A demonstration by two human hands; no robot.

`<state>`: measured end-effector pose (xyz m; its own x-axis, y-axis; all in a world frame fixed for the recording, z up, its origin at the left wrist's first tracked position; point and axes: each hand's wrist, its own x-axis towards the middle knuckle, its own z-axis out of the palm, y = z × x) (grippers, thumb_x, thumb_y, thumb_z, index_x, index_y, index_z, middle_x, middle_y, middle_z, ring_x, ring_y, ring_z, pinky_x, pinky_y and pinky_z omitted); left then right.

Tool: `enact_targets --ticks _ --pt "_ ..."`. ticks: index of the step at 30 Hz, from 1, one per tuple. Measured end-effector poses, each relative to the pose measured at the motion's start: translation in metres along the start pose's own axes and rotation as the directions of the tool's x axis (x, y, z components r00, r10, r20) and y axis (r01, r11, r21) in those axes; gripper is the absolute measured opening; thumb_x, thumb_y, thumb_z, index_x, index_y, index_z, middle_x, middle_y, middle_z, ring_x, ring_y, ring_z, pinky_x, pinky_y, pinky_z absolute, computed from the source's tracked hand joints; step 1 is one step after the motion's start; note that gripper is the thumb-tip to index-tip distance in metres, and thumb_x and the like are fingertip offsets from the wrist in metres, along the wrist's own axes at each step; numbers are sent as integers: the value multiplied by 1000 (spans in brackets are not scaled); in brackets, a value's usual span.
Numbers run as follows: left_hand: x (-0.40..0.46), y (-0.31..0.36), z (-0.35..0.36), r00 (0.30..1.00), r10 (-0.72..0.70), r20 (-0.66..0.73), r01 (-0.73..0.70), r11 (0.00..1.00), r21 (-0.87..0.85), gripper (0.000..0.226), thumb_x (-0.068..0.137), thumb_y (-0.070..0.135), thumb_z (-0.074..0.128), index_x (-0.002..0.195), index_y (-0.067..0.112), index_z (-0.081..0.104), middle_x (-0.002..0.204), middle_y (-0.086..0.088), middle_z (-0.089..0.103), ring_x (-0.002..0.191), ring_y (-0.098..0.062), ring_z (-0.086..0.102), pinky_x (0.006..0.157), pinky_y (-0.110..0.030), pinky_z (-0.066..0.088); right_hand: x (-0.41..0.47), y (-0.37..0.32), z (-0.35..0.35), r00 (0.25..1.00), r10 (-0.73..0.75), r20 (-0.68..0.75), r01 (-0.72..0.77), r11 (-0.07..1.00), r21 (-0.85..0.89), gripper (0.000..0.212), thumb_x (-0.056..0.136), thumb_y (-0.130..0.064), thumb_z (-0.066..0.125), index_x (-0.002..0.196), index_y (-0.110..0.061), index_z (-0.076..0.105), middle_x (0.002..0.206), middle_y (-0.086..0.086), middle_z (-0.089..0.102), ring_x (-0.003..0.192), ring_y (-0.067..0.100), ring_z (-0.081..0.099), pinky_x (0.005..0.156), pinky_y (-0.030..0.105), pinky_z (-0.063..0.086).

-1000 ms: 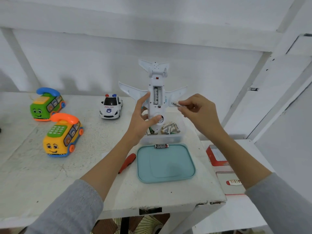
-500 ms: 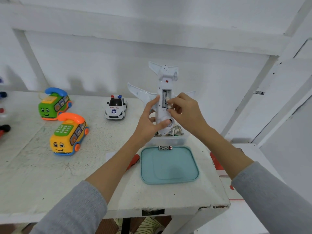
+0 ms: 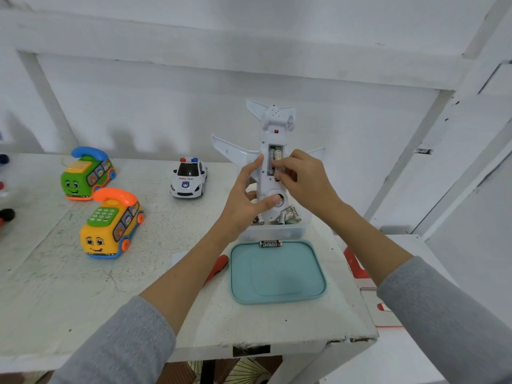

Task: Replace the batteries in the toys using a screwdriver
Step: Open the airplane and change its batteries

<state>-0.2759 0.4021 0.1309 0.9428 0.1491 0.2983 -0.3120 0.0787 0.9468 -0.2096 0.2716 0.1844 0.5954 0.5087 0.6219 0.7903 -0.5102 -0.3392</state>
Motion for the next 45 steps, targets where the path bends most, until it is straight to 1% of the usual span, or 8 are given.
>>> enact_targets --ticks 9,19,26,28,33,38,42,45 --pt "-3 3 1 1000 -6 9 6 1000 13 73 79 1 73 130 42 41 133 -4 50 93 -14 65 81 -27 55 1 4 -2 998 61 3 -61 996 66 21 75 0 70 96 -1 71 72 2 50 60 -4 41 62 0 33" --pt "-7 0 3 1000 -3 -6 3 1000 7 75 79 -1 73 134 38 41 129 -4 51 91 -8 65 81 -25 54 2 6 -5 996 84 39 -87 991 105 13 77 -1 69 89 -3 73 65 -17 45 59 -2 42 61 4 35" --pt "-2 4 -6 1000 1 -23 -1 1000 14 76 72 11 79 128 46 42 134 -9 50 99 -22 65 84 -34 56 1 2 -12 991 100 87 -114 978 172 28 82 -2 65 108 -10 68 77 4 57 63 14 53 64 14 45" --pt "0 4 -13 999 4 -51 -3 1000 19 75 71 11 79 127 47 43 136 -10 49 107 -28 63 87 -39 56 -6 -3 -18 991 116 59 -127 960 250 22 81 -3 67 101 -10 69 74 -2 60 59 10 55 62 17 49" --pt "0 5 -28 994 19 -104 -17 1000 15 74 81 -3 68 138 33 37 130 1 49 107 -11 63 94 -43 53 -44 -3 -9 930 193 314 -286 914 287 14 78 3 67 87 -7 72 70 -3 65 50 5 54 58 14 46" --pt "-3 5 -34 991 6 -136 -1 999 35 73 82 -4 67 138 30 36 120 11 50 99 -1 65 93 -46 53 -78 8 19 833 233 502 -356 920 163 20 81 2 64 98 -7 70 88 7 69 41 2 52 56 14 48" --pt "-6 2 -34 990 8 -140 -3 999 39 73 82 -5 67 138 30 35 120 11 51 99 2 64 86 -30 55 -90 9 29 802 220 555 -303 951 62 35 83 4 60 117 -6 63 101 -1 66 55 -12 53 66 2 41" --pt "-6 0 -35 991 10 -134 -5 999 34 73 81 -5 68 137 30 37 124 8 51 108 -5 60 84 -25 54 -93 12 35 806 181 563 -183 982 -53 38 84 -1 60 121 -9 60 119 6 64 98 6 59 92 25 44"
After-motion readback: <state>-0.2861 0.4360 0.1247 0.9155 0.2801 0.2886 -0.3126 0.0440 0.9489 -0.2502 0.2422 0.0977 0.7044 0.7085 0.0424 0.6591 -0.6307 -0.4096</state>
